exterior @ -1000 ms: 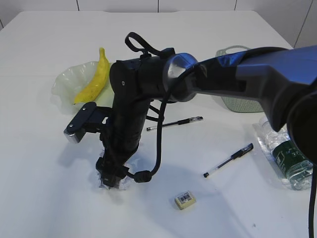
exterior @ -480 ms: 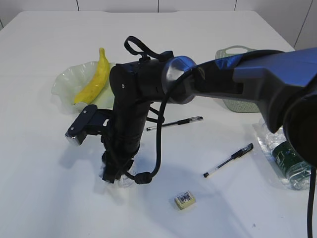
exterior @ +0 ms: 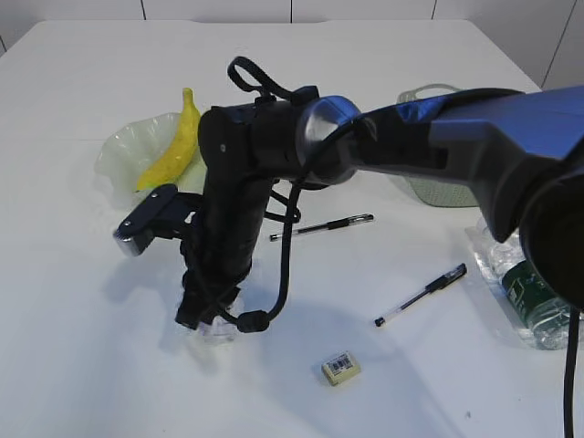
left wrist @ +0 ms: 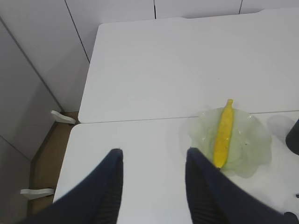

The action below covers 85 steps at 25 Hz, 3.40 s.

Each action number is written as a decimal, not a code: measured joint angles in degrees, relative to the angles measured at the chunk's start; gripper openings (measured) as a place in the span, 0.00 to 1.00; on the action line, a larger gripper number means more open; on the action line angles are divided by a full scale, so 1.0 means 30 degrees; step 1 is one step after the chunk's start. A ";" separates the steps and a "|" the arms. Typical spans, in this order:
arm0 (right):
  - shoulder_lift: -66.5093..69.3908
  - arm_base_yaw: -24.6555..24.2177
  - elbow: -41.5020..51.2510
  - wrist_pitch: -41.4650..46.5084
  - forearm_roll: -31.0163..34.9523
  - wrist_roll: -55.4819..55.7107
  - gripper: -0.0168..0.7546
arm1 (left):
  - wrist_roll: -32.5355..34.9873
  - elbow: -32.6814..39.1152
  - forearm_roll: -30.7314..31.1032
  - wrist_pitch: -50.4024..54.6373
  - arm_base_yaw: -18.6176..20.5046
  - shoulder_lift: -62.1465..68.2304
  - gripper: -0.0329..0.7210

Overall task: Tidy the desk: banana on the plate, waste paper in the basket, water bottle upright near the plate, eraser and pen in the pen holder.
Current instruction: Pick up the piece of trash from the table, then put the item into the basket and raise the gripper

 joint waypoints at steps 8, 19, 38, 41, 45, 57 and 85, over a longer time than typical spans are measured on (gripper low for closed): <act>0.0013 0.0000 -0.3709 0.2533 0.0138 0.1115 0.13 | 0.0000 0.0000 -0.0226 0.0000 0.0000 0.0000 0.45; 0.0013 0.0000 -0.4816 0.3846 0.0136 0.1946 0.13 | 0.0000 0.0000 -0.0474 0.0000 0.0000 0.0000 0.45; 0.0013 -0.0144 -0.7593 0.3138 -0.2590 0.7368 0.12 | 0.0000 0.0000 -0.0549 0.0000 0.0000 0.0000 0.44; 0.0013 -0.0152 -0.7878 0.3060 -0.3098 0.8143 0.12 | 0.0000 0.0000 -0.0549 0.0000 0.0000 0.0111 0.44; 0.0043 -0.0152 -0.7878 0.3060 -0.4485 0.9544 0.12 | 0.0000 0.0000 -0.0549 0.0000 0.0000 0.0202 0.44; 0.0043 -0.0924 -0.7878 0.2607 -0.5537 1.2262 0.12 | 0.0040 0.0000 -0.0587 0.0000 0.0000 0.0497 0.44; 0.0043 -0.3794 -0.7878 0.2547 -0.5525 1.2659 0.12 | 0.0040 0.0033 -0.1048 0.0000 0.0000 0.1157 0.43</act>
